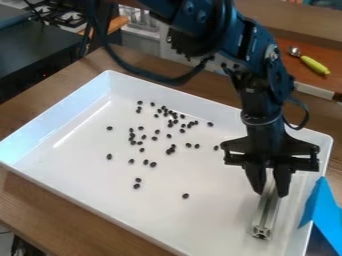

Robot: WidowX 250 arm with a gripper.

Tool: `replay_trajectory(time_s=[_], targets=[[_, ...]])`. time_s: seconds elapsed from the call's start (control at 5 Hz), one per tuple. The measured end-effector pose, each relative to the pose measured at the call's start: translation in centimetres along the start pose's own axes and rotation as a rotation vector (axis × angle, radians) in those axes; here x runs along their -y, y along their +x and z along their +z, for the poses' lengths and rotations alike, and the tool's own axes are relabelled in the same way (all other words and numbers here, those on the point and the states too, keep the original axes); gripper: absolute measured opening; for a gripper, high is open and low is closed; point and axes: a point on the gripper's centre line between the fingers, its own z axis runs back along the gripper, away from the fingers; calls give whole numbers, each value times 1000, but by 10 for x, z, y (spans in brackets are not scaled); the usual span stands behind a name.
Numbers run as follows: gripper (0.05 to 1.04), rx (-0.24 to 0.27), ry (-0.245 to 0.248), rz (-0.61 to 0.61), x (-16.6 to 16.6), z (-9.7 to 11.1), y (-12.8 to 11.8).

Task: Sweep into pile

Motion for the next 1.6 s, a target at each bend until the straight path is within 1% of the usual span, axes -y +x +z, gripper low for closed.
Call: replay_trajectory(time_s=[0.2,0.6,0.8,1.0,1.2,1.4,1.6], targets=[[314,1,11,12,-10,2,5],[314,4,54,31,-49,8,16],[314,29,109,17,-84,19,18],[314,60,122,17,-119,30,22],[314,59,125,30,-148,40,26],[314,52,75,43,-144,63,24],[314,70,-7,23,-89,87,29]])
